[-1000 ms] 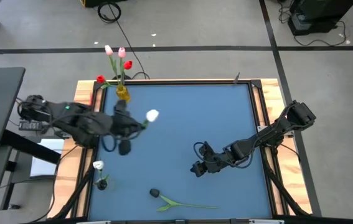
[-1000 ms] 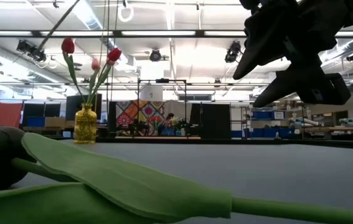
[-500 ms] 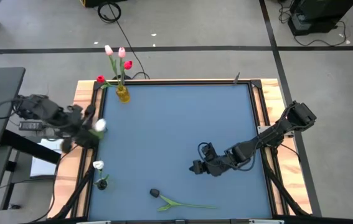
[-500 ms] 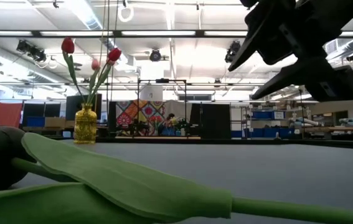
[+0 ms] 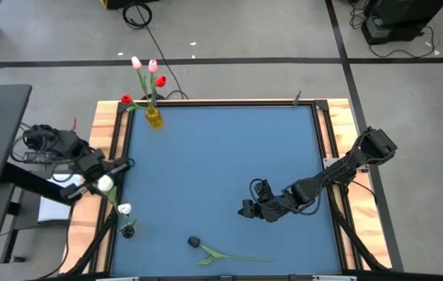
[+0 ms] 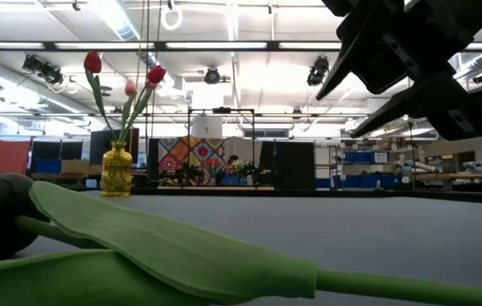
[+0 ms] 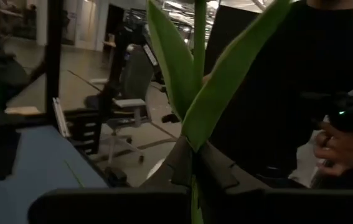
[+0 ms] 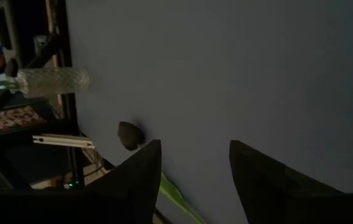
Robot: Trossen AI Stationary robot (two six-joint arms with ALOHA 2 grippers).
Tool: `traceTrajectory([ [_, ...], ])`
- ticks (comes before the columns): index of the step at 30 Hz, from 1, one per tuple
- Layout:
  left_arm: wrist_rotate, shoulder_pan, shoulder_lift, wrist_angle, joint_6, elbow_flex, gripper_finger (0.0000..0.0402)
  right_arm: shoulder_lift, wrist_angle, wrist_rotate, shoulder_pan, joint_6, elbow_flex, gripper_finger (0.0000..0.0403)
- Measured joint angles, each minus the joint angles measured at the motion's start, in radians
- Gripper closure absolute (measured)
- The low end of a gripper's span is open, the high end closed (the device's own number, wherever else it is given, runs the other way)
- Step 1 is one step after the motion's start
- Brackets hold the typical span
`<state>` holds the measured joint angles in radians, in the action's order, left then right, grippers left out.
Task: Sort flowers into vase by color
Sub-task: Put the white flower into the transparent vase
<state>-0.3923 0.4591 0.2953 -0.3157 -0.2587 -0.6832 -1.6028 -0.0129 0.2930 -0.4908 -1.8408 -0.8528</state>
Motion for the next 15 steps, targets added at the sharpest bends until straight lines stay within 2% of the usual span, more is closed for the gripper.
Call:
traceTrajectory([
  [9, -0.022, 0.0, -0.002, 0.031, 0.021, 0.029, 0.0392, 0.0, -0.011, -0.052, 0.0, -0.031, 0.0, 0.0206],
  [13, -0.026, 0.0, -0.002, -0.016, 0.057, 0.029, 0.0392, 0.0, -0.009, -0.059, -0.005, -0.052, 0.0, 0.0206],
  [15, -0.026, 0.0, -0.001, -0.055, 0.061, 0.029, 0.0392, 0.0, -0.007, -0.096, -0.005, -0.053, 0.0, 0.0206],
])
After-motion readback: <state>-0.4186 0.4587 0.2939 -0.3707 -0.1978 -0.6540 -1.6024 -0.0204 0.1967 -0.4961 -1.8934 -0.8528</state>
